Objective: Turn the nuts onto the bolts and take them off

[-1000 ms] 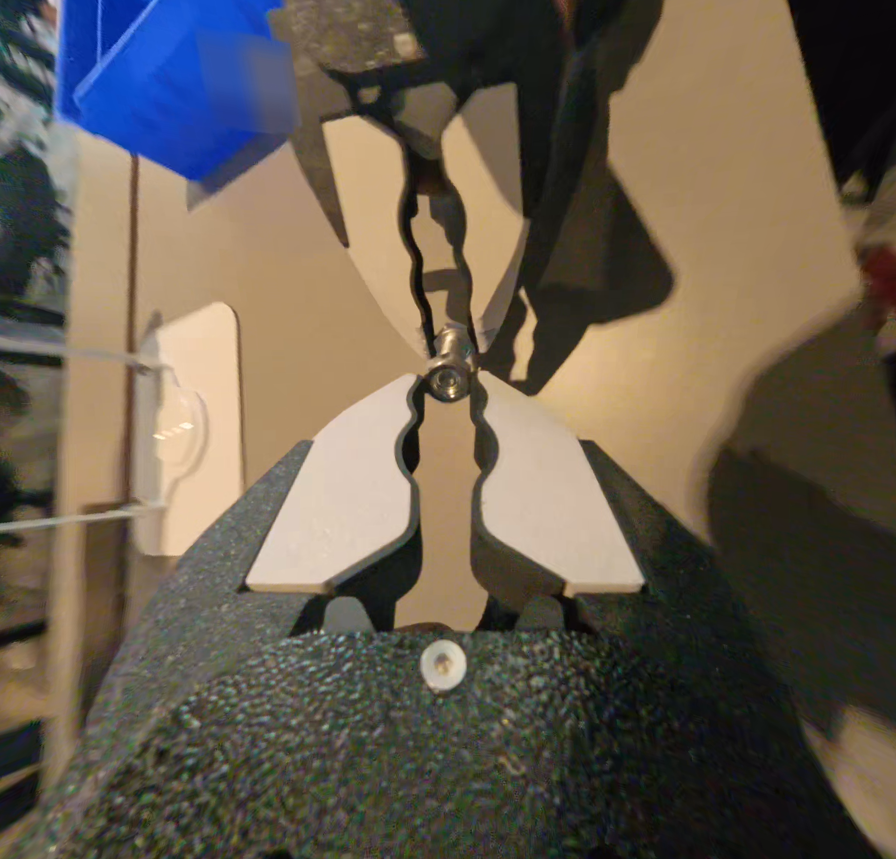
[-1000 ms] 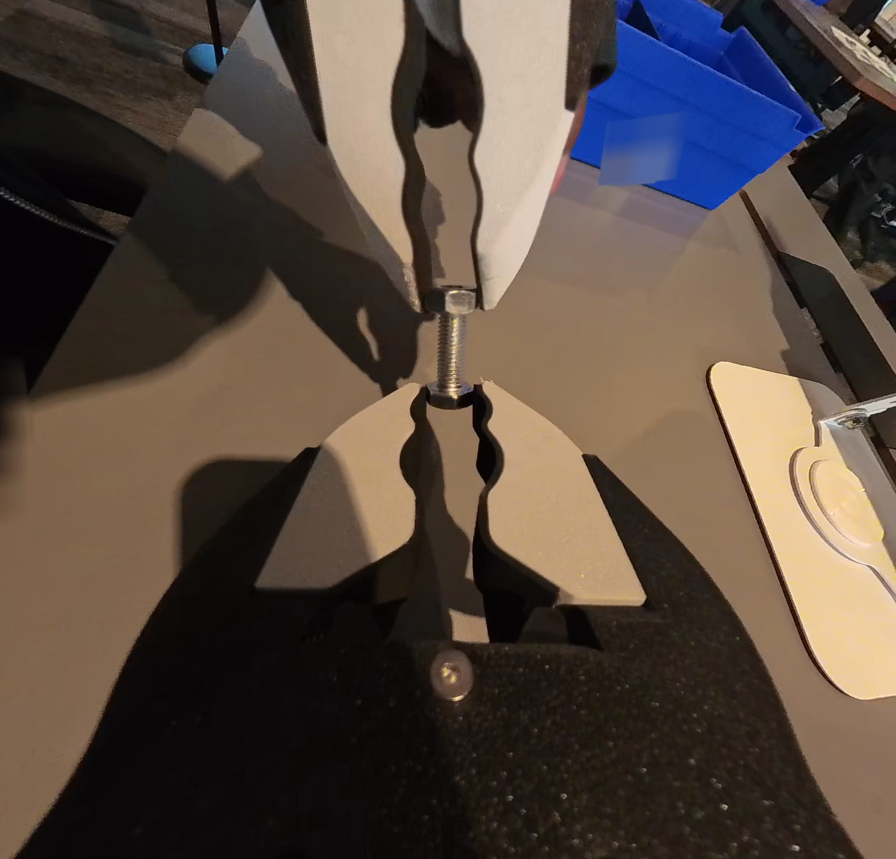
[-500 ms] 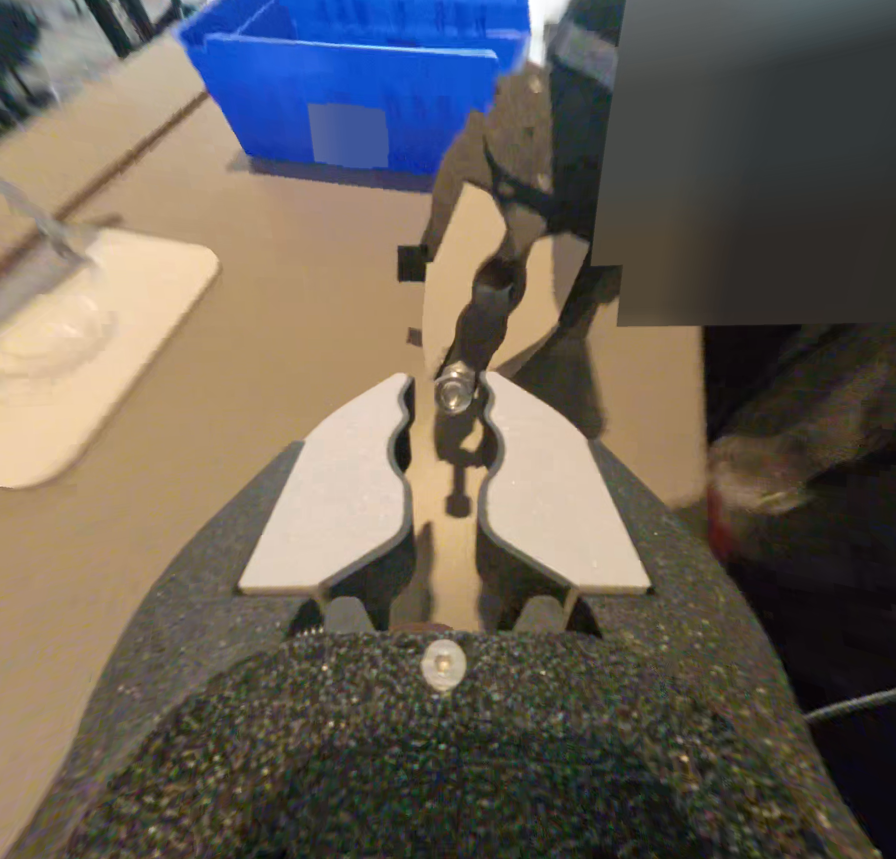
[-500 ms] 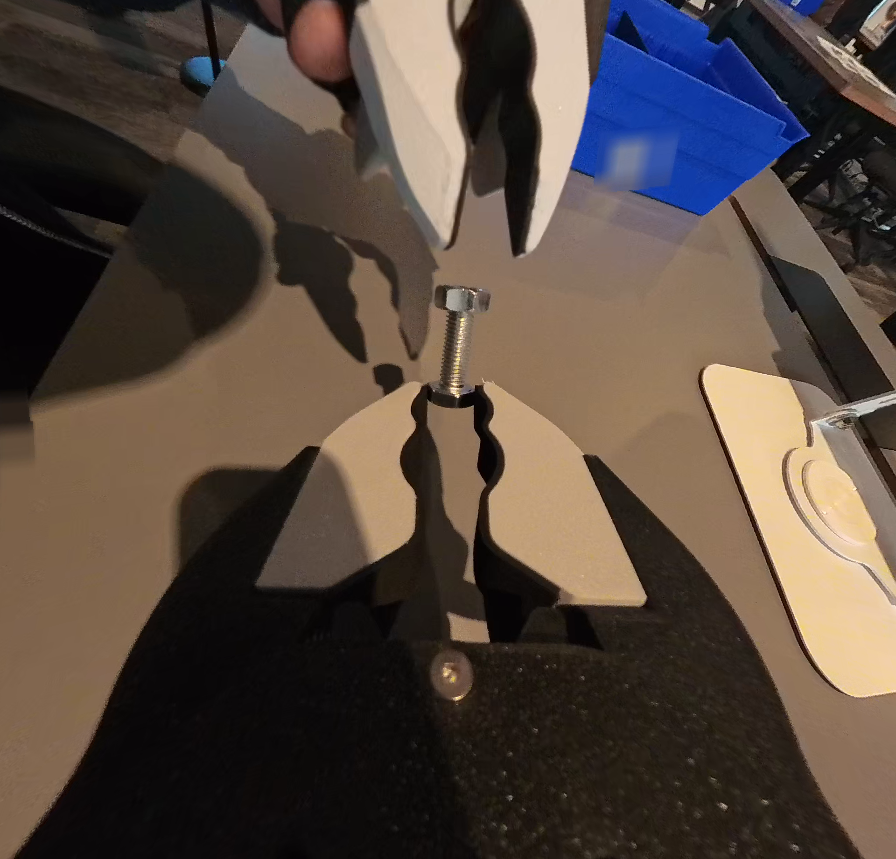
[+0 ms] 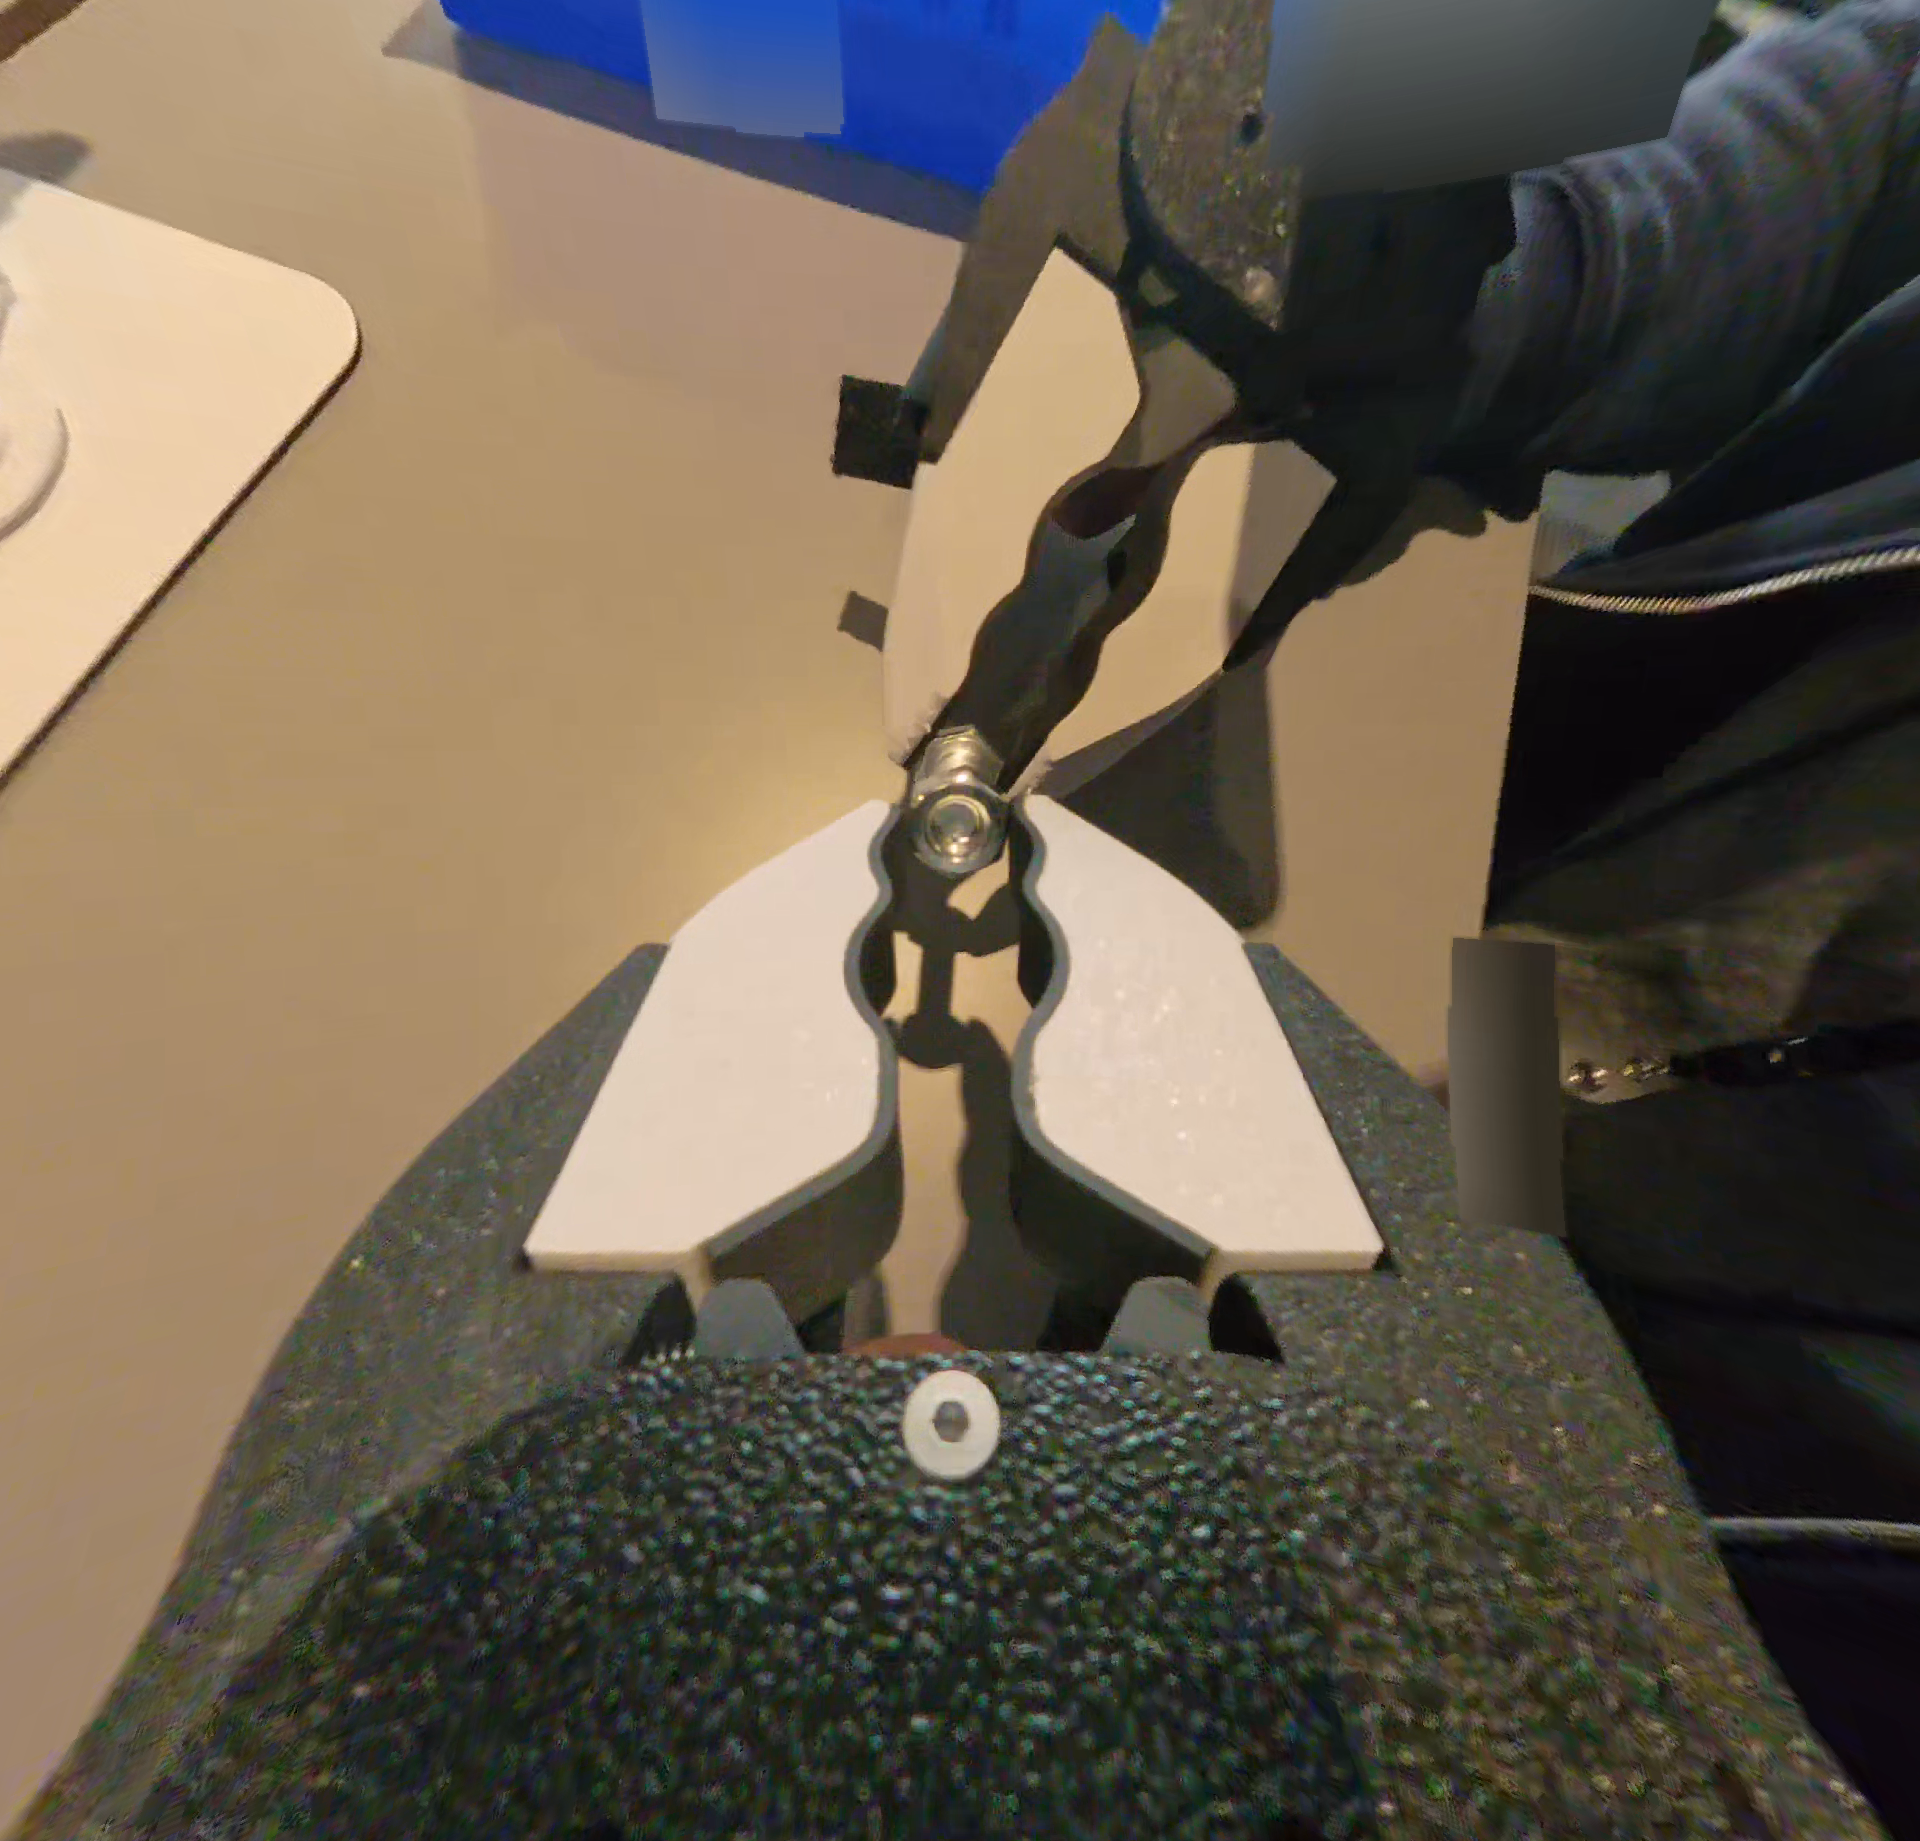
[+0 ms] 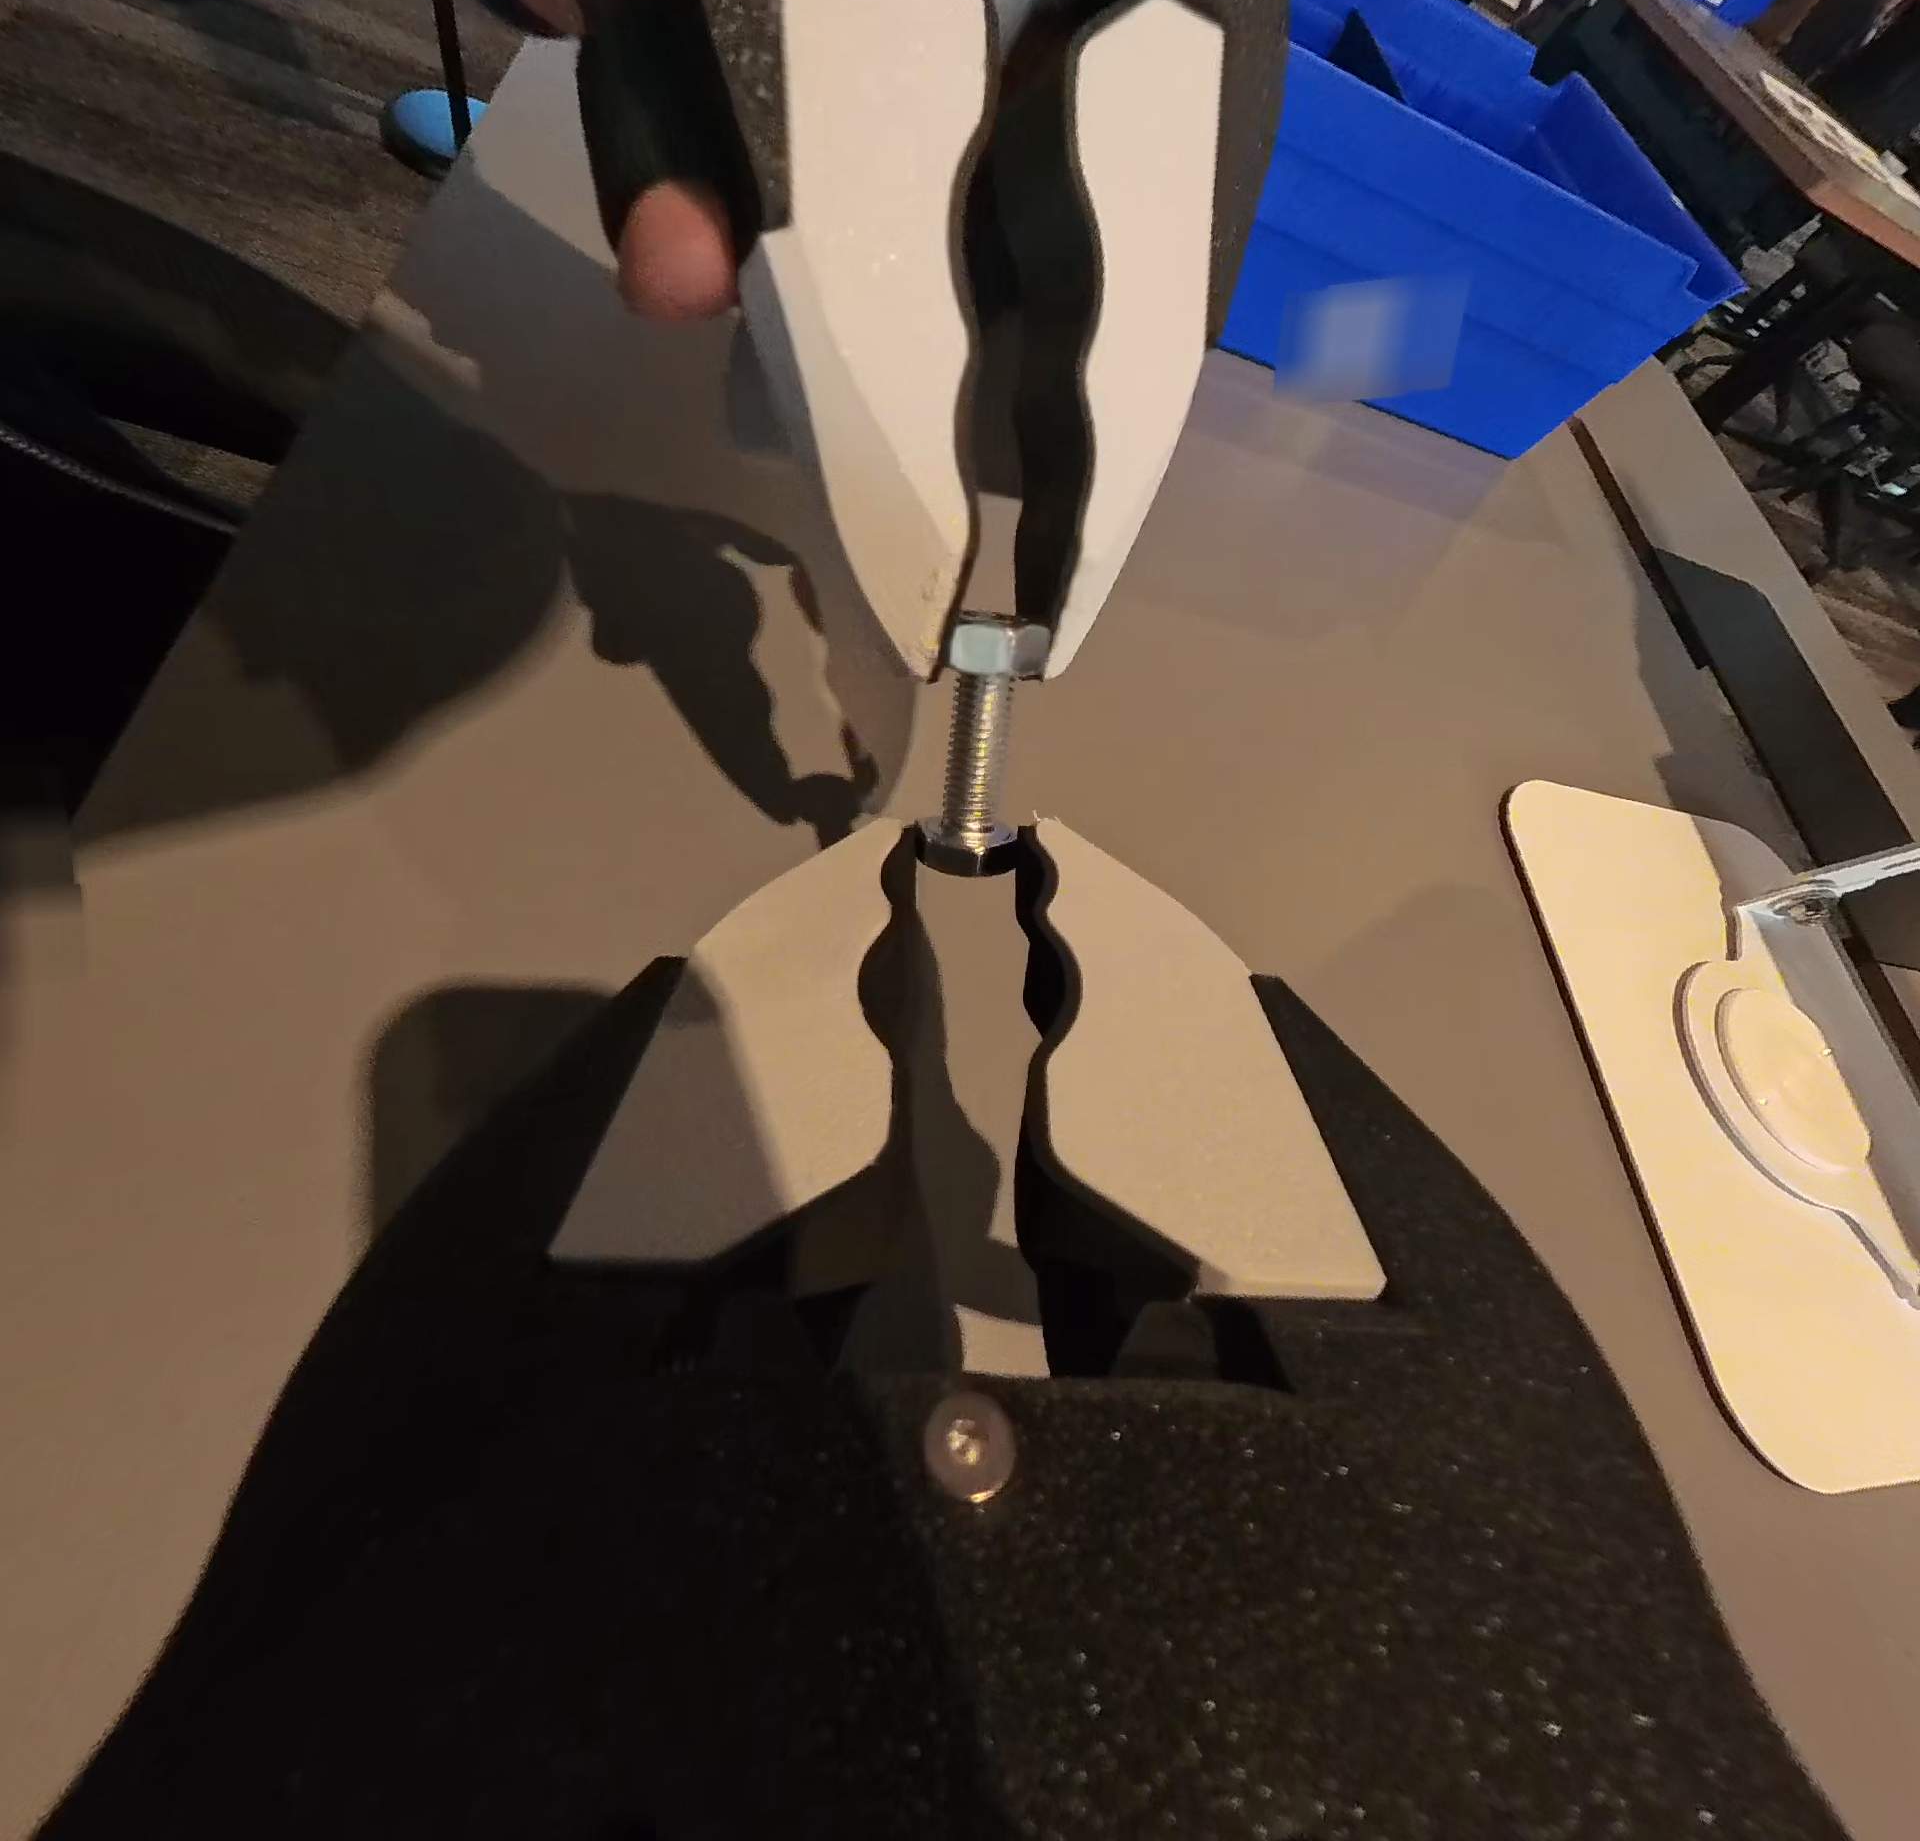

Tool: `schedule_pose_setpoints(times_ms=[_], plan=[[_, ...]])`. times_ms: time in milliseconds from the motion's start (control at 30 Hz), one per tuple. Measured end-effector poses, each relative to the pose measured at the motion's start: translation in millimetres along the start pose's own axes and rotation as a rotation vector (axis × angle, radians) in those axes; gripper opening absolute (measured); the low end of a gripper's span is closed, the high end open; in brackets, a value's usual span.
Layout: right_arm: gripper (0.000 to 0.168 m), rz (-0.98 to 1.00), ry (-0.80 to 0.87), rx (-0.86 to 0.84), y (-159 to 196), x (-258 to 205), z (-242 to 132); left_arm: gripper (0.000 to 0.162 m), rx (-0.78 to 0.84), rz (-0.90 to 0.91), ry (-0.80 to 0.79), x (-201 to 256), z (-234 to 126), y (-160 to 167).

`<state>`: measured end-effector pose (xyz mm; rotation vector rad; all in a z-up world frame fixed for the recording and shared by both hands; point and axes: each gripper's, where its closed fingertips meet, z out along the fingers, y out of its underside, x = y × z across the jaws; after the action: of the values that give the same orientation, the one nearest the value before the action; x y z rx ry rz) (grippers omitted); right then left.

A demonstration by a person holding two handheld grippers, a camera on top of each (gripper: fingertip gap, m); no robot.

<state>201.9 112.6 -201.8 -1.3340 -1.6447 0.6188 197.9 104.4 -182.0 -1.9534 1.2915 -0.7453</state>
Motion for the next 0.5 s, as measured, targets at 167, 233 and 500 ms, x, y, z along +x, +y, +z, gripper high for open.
schedule_pose_setpoints(times_ms=[167, 233, 500], plan=[[0.017, 0.009, -0.011, 0.001, 0.2, -1.4, 0.7, 0.018, -0.057, 0.350, -0.052, 1.3, 0.2, 0.7], [0.017, 0.008, -0.018, 0.000, 0.4, -2.6, 1.0, 0.018, -0.083, 0.531, -0.070, 2.0, 0.5, 1.6], [0.017, 0.013, -0.029, 0.005, -0.1, -3.5, 0.4, 0.019, -0.122, 1.135, -0.178, -9.5, -0.2, 5.6]])
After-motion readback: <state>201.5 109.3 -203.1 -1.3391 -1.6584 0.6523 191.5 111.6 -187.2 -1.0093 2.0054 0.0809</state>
